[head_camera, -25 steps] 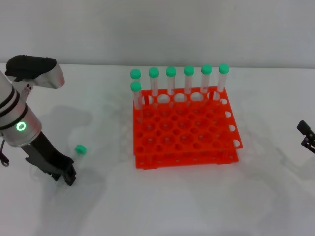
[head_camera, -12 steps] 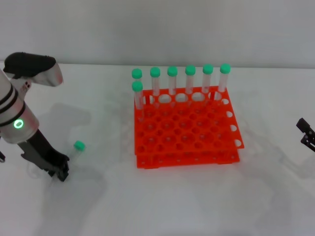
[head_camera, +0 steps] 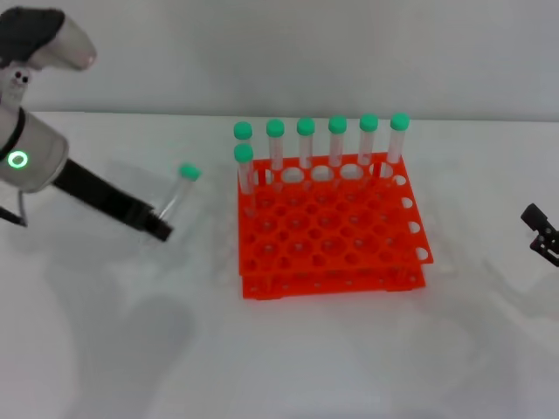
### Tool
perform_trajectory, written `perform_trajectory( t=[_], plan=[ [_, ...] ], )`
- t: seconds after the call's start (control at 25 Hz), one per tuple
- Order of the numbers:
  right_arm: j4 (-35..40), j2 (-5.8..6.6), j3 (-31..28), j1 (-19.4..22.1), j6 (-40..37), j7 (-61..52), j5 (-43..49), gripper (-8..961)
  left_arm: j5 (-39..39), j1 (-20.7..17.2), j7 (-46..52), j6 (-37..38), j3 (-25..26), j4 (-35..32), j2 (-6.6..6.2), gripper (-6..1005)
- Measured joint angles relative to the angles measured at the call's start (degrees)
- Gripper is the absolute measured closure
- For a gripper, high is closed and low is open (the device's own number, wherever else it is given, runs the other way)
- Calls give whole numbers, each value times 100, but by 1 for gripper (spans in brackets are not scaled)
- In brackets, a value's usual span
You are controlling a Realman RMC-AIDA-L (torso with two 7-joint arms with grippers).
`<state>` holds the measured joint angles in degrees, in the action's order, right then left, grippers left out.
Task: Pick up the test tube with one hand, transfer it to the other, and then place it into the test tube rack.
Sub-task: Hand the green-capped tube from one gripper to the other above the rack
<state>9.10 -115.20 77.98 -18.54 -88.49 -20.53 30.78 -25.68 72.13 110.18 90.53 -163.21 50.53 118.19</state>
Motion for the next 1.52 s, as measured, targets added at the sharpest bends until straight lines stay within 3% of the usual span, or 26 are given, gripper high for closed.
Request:
perform_trajectory(
  t=[0.2,0.44,0.64,0.8,1.16,1.52],
  plan=[
    [229,51,293,9,-15,-523,33,149,1021,-233,-1406,887,0,70,48,796],
    [771,369,1196,-3,-57,-2005,45,151,1668,-457,-2845,1930,-1,170,80,796],
    [857,525,1460,-294,-123,-3344,424,153,1764,-523,-3732,2150,-1,189,95,797],
    [860,452,1487,-504,-200,-3852,755,155,1787,-519,-4047,2127,-1,123,106,797],
    [823,32,1553,-881,54,-4095,1192,159,1783,-379,-4397,2101,-1,-318,112,797],
    [922,-57,1702,-1126,376,-4084,1200,162,1774,-326,-4519,1943,-1,-690,108,797]
  ],
)
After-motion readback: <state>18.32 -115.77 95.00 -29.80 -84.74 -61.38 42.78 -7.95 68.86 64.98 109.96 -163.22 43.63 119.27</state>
